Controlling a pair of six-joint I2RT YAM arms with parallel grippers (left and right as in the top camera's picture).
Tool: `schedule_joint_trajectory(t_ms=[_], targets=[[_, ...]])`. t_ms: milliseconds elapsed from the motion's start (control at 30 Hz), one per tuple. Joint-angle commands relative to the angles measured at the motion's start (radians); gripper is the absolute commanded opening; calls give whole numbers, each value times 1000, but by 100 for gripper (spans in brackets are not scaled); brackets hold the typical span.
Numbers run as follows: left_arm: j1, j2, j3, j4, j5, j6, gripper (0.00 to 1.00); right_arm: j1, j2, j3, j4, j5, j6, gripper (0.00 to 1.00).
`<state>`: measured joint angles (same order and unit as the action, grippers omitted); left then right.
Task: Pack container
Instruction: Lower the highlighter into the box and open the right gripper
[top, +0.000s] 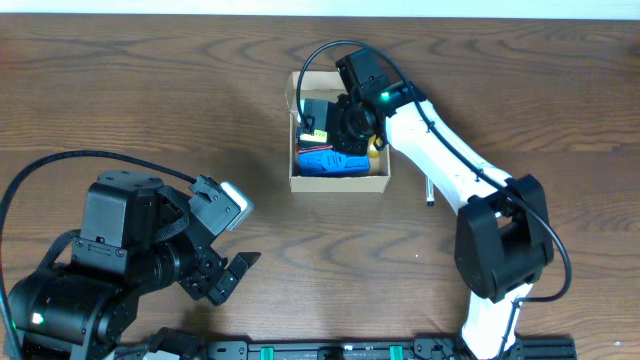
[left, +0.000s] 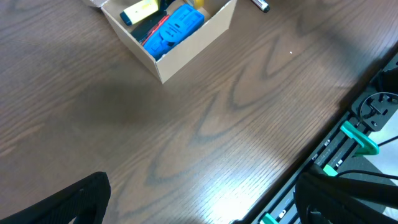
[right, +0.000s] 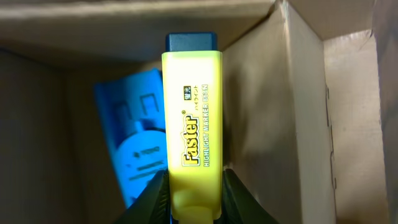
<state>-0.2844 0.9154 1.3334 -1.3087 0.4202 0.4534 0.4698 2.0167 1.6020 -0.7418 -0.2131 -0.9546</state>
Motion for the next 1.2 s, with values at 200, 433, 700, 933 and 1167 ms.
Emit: schedule_joint_trajectory(t_ms=[200, 433, 700, 933, 1167], targets=[[-4, 0, -4, -3, 18, 11, 95, 8, 64, 13, 32, 45, -53, 1], [-4, 0, -4, -3, 18, 11, 95, 9, 82, 13, 53, 45, -52, 6], [-4, 0, -4, -3, 18, 11, 95, 9, 82, 13, 67, 45, -25, 40], [-4, 0, -4, -3, 18, 11, 95, 13, 63, 23, 77, 45, 55, 41], [-4, 0, -4, -3, 17, 11, 95, 11, -56, 35, 71, 51, 156, 45]])
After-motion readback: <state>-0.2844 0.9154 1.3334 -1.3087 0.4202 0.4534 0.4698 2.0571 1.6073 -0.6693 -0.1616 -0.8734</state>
